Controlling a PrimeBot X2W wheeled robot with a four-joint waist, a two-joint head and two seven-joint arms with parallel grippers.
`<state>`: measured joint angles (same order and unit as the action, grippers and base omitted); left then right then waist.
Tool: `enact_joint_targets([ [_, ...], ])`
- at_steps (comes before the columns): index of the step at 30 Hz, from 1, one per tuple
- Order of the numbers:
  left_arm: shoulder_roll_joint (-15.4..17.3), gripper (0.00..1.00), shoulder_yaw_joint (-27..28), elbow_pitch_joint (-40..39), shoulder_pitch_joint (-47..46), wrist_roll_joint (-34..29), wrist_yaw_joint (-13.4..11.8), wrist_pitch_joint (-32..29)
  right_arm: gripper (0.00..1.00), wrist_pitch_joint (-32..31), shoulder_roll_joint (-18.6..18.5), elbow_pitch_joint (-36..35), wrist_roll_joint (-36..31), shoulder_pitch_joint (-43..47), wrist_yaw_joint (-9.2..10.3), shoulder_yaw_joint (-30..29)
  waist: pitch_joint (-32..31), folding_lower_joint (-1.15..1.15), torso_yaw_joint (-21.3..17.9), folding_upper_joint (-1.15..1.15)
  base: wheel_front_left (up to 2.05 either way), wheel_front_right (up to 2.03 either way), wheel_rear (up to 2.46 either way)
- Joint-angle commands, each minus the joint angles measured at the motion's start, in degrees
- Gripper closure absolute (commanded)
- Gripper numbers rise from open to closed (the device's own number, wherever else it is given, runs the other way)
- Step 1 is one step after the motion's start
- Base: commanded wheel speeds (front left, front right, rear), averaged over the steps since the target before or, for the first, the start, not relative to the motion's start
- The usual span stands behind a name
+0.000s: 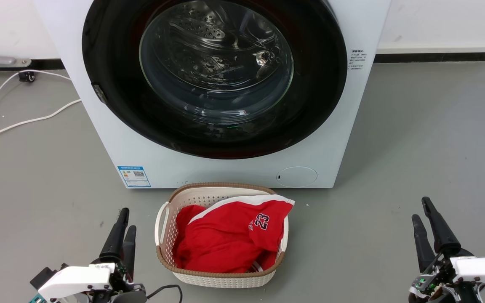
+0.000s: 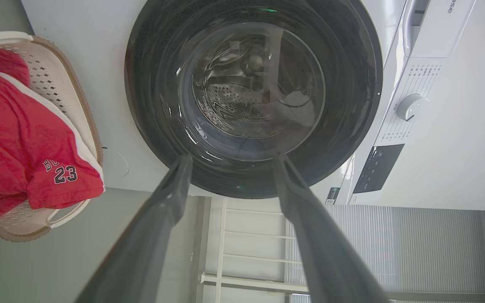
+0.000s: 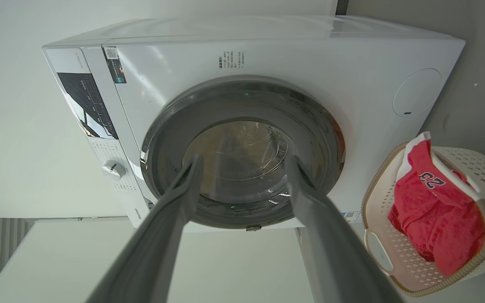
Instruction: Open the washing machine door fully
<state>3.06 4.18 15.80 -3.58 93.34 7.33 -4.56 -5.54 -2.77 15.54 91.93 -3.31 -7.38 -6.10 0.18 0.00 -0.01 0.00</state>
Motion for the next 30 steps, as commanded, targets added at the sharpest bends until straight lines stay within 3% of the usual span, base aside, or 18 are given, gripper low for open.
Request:
enact_joint_targets([
  [1, 0.3, 0.00, -1.0, -1.6, -1.2, -0.9, 0.1, 0.9, 0.00, 1.0, -0.2, -2.1, -0.7, -0.6, -0.02, 0.4, 0.0, 0.00, 0.0, 0.00, 0.00, 0.00, 0.00],
  [12, 0.3, 0.00, -2.9, -3.3, -1.3, -11.1, 0.1, 3.8, 0.00, 4.1, -0.9, -5.2, -8.6, 0.6, -0.04, 1.5, 0.0, 0.00, 0.0, 0.00, 0.00, 0.00, 0.00],
  [30, 1.1, 0.00, -5.6, -9.2, -1.2, -39.7, -1.7, 7.7, 0.00, 6.1, -1.8, -10.1, -34.1, 1.5, -0.07, 3.3, 0.1, 0.00, 0.3, 0.00, 0.00, 0.00, 0.00],
])
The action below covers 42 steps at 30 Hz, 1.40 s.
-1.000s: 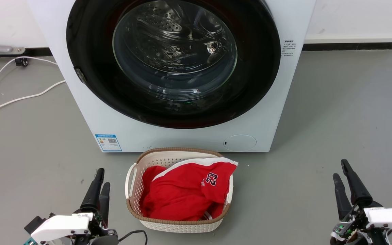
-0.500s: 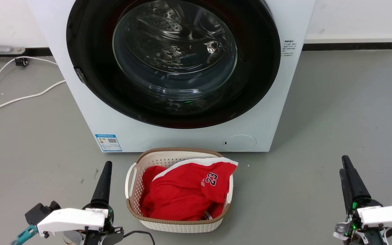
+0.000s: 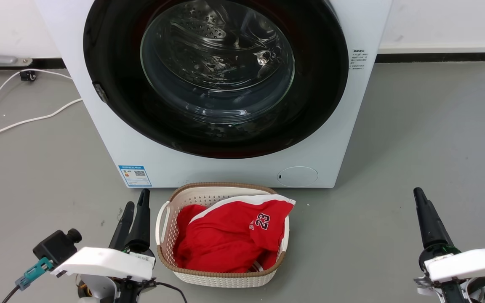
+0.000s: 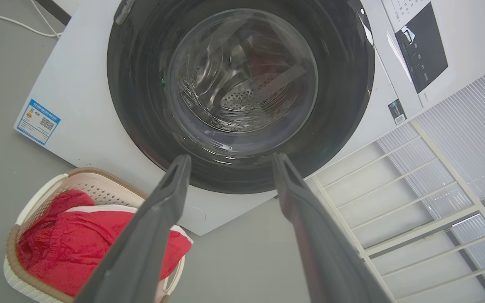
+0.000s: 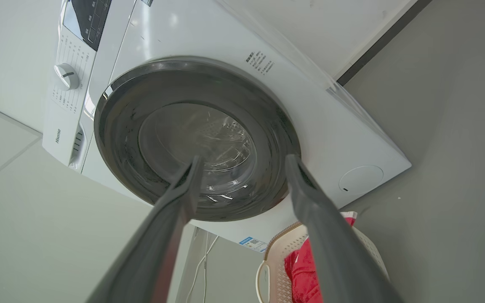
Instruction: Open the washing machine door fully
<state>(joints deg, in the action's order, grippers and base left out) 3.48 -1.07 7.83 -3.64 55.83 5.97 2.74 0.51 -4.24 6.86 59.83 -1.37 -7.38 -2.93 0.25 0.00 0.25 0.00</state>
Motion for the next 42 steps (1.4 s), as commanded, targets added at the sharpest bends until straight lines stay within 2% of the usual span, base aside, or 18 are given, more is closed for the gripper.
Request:
enact_joint_targets([
  [1, 0.9, 0.00, -0.6, -1.4, -1.2, -3.5, -0.5, 0.7, 0.00, -0.1, -0.3, -1.8, -3.3, -0.4, -0.07, 0.2, 0.0, 0.00, 0.1, 0.00, 0.00, 0.00, 0.00],
  [9, 3.4, 0.00, -3.8, -2.5, -1.9, -12.6, -2.5, 2.2, 0.00, -0.9, -1.1, -3.3, -12.4, 0.2, -0.08, 0.6, 0.1, 0.00, 0.3, 0.00, 0.00, 0.00, 0.00],
  [21, 6.3, 0.00, -7.6, -2.1, -2.8, -21.3, -5.0, 4.2, 0.00, -1.7, -1.3, -5.6, -23.1, 1.3, -0.09, 0.7, 0.0, 0.00, 0.4, 0.00, 0.00, 0.00, 0.00],
  [22, 6.7, 0.00, -8.2, -1.9, -2.9, -22.9, -5.5, 4.7, 0.00, -1.9, -1.2, -6.1, -25.6, 1.7, -0.10, 0.4, -0.1, 0.00, 0.5, 0.00, 0.00, 0.00, 0.00],
  [42, 8.5, 0.00, -11.0, 0.1, -3.2, -32.6, -7.3, 7.6, 0.00, -3.1, 0.0, -9.4, -39.2, 3.8, -0.12, -1.0, -0.2, 0.00, 0.6, 0.00, 0.00, 0.00, 0.00],
])
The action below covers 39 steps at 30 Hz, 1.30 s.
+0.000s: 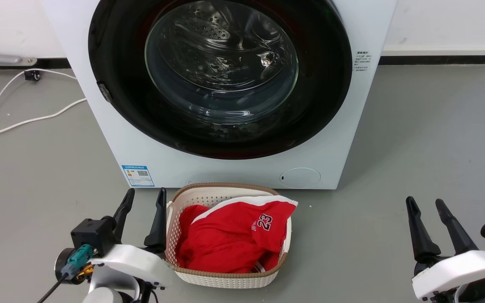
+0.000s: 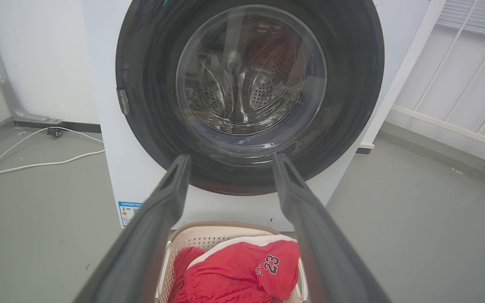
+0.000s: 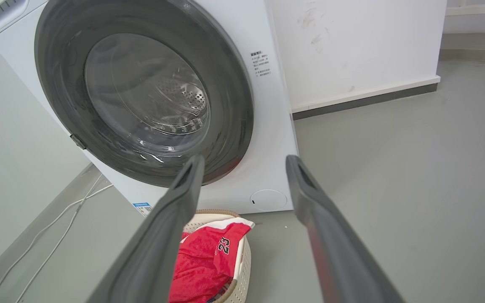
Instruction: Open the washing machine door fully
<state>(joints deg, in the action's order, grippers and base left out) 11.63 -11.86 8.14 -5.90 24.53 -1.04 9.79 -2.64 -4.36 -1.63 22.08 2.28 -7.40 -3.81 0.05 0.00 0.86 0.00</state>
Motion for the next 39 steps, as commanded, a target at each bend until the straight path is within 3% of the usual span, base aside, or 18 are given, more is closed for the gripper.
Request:
enact_joint_targets([
  [1, 0.3, 0.00, -0.2, -0.1, -0.9, -1.6, -0.2, 0.6, 0.00, 0.0, 0.2, -1.0, -2.1, 0.2, -0.10, -0.2, 0.0, 0.00, 0.0, 0.00, 0.00, 0.00, 0.00],
  [39, -1.2, 0.00, 0.2, 5.0, -0.8, -13.0, 1.7, 4.8, 0.00, 1.8, 1.4, -1.8, -17.9, 1.9, -0.14, -0.8, -1.0, 0.00, 0.2, 0.00, 0.00, 0.00, 0.00],
])
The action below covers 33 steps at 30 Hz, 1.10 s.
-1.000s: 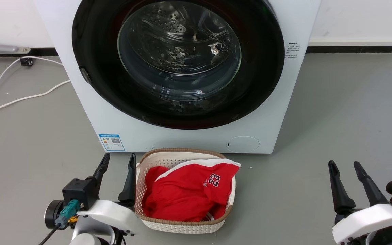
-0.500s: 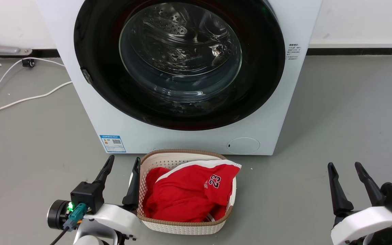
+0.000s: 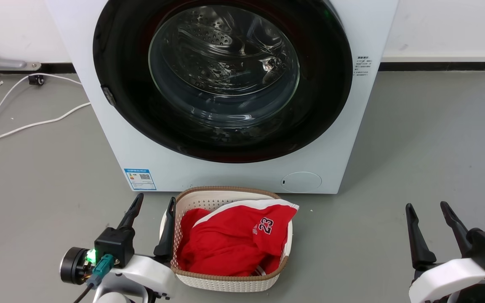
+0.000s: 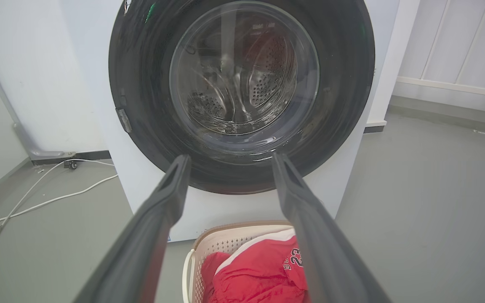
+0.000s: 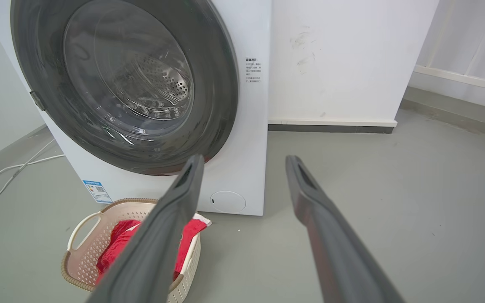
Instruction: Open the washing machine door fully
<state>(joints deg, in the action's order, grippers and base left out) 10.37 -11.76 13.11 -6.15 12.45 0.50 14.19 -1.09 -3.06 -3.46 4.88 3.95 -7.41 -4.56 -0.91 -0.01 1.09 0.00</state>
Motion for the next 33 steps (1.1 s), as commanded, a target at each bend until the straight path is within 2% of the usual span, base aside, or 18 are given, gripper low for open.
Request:
enact_joint_targets([
  [1, 0.0, 0.00, 0.1, 0.2, -0.6, -1.1, 0.3, 0.5, 0.00, 0.4, 0.2, 0.1, -1.0, 0.2, -0.14, -0.1, 0.0, 0.01, 0.0, 0.00, 0.00, 0.00, 0.00],
  [7, -0.5, 0.00, 0.3, 0.9, -0.7, -2.6, 0.7, 1.1, 0.00, 1.1, 0.2, 0.7, -2.6, -0.1, -0.13, -0.3, -0.1, 0.01, 0.0, 0.00, 0.00, 0.00, 0.00],
  [24, -1.5, 0.00, 1.7, 3.0, -1.1, -1.0, 1.6, 1.1, 0.00, 2.2, 0.2, 3.2, -1.5, -1.2, -0.07, -0.6, 0.0, 0.01, 0.2, 0.00, 0.00, 0.00, 0.00],
  [25, -1.5, 0.00, 1.7, 3.0, -1.1, -1.0, 1.6, 1.1, 0.28, 2.2, 0.2, 3.3, -1.4, -1.3, -0.07, -0.7, 0.0, 0.01, 0.2, 0.00, 0.00, 0.00, 0.00],
  [26, -1.5, 0.00, 1.7, 3.1, -1.1, -1.1, 1.6, 1.1, 0.65, 2.1, 0.2, 3.3, -1.3, -1.3, -0.07, -0.7, 0.0, 0.01, 0.2, 0.00, 0.00, 0.00, 0.00],
  [27, -1.5, 0.00, 1.7, 3.1, -1.1, -1.2, 1.7, 1.1, 0.93, 2.1, 0.2, 3.4, -1.1, -1.4, -0.07, -0.7, 0.1, 0.01, 0.3, 0.00, 0.00, 0.00, 0.00],
  [28, -1.5, 0.00, 1.7, 3.2, -1.2, -1.2, 1.7, 1.1, 1.00, 2.1, 0.2, 3.5, -1.0, -1.4, -0.07, -0.7, 0.1, 0.01, 0.3, 0.00, 0.00, 0.00, 0.00],
  [33, -1.7, 0.00, 1.8, 3.1, -1.3, -1.3, 1.8, 1.1, 1.00, 1.8, 0.2, 3.7, -0.6, -1.5, -0.07, -1.2, 0.1, 0.01, 0.6, 0.00, 0.00, 0.00, 0.00],
])
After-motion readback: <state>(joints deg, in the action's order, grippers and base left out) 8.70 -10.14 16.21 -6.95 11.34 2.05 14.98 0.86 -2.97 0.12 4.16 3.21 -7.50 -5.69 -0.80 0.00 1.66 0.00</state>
